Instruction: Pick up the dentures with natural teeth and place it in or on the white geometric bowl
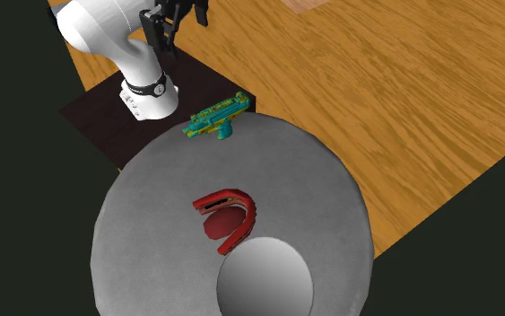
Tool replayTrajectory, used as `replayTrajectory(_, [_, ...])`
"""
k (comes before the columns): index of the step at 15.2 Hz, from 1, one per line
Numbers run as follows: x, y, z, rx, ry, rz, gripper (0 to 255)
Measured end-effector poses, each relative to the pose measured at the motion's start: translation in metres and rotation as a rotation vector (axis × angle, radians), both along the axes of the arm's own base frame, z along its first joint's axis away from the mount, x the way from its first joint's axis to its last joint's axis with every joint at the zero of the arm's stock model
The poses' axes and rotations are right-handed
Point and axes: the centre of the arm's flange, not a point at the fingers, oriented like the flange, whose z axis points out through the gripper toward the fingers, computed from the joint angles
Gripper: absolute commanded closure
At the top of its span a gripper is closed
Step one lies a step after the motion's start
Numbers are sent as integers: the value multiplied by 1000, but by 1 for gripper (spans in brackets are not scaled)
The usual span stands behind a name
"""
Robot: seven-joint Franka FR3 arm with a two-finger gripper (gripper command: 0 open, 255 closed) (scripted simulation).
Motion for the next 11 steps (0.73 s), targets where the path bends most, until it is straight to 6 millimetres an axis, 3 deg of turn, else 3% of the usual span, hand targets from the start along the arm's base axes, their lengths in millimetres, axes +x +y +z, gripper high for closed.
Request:
replayTrajectory(3, [12,-6,-10,-1,1,6,0])
replayTrajectory(11, [78,-43,-77,-9,-2,44,0])
